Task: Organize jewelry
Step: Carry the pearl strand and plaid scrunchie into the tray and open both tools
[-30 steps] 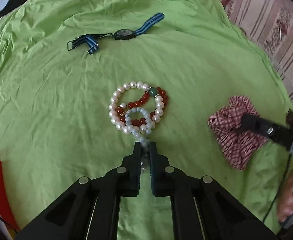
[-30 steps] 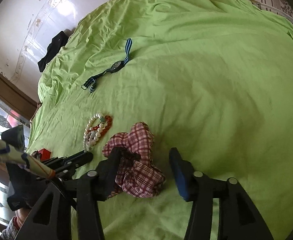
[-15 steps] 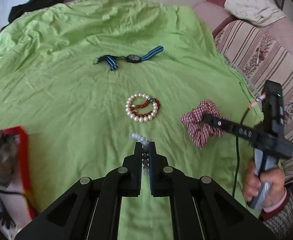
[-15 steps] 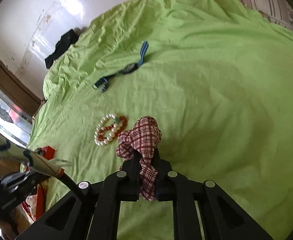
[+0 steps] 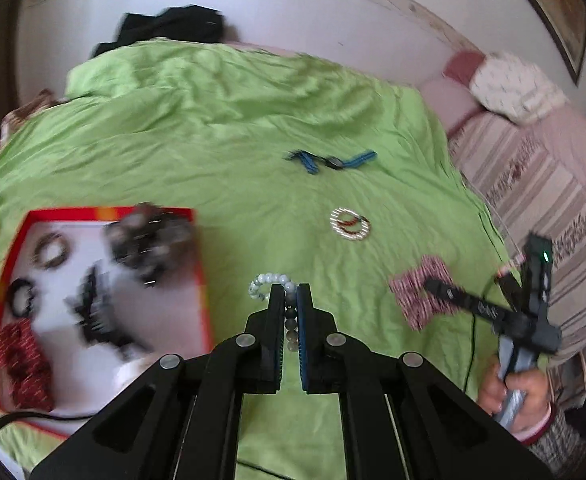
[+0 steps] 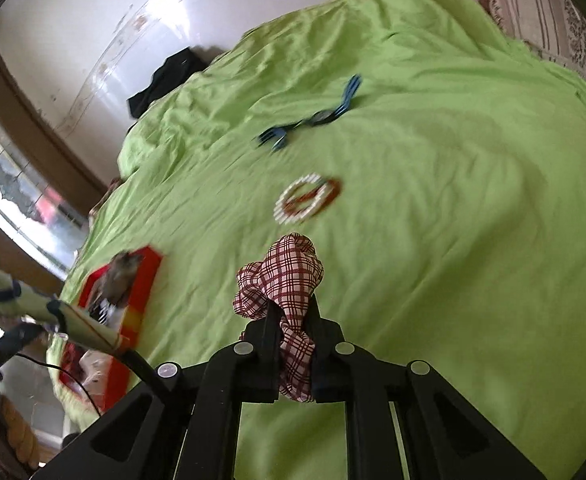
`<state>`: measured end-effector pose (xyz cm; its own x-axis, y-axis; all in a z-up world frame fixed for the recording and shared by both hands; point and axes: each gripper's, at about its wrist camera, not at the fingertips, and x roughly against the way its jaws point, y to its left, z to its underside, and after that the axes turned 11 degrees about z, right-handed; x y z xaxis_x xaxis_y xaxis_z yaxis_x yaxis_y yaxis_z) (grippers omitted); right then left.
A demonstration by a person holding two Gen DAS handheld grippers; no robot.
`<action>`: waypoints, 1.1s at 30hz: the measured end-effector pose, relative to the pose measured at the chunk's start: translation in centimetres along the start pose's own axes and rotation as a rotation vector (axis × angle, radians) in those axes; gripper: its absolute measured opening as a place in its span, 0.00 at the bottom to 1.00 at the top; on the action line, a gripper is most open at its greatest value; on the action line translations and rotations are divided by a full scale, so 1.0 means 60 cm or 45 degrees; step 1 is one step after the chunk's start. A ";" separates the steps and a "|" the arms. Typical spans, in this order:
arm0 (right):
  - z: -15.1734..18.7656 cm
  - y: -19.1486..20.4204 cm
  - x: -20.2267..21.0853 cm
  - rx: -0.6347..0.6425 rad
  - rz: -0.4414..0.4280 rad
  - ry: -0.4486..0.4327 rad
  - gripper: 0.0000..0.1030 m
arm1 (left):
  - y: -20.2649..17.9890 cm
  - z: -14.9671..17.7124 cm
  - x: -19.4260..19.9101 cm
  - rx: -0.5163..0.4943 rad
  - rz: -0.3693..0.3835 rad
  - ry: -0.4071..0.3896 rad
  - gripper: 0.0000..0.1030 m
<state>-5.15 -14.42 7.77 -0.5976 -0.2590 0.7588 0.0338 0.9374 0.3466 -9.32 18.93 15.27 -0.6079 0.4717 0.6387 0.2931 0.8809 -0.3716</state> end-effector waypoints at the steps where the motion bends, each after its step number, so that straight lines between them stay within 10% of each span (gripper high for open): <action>1: 0.007 0.009 0.002 0.000 -0.013 0.009 0.11 | 0.013 0.004 0.014 0.011 -0.029 -0.020 0.05; 18: 0.071 0.320 0.022 0.363 -0.187 0.119 0.11 | 0.218 0.100 0.163 0.312 -0.088 -0.191 0.05; 33: 0.024 0.549 -0.075 0.580 -0.161 0.130 0.11 | 0.268 0.127 0.110 0.379 -0.061 -0.213 0.05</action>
<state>-2.52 17.99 14.97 -0.4918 -0.3777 0.7845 -0.4018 0.8978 0.1804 -14.22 35.92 8.36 -0.7356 0.3952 0.5502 0.0479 0.8405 -0.5397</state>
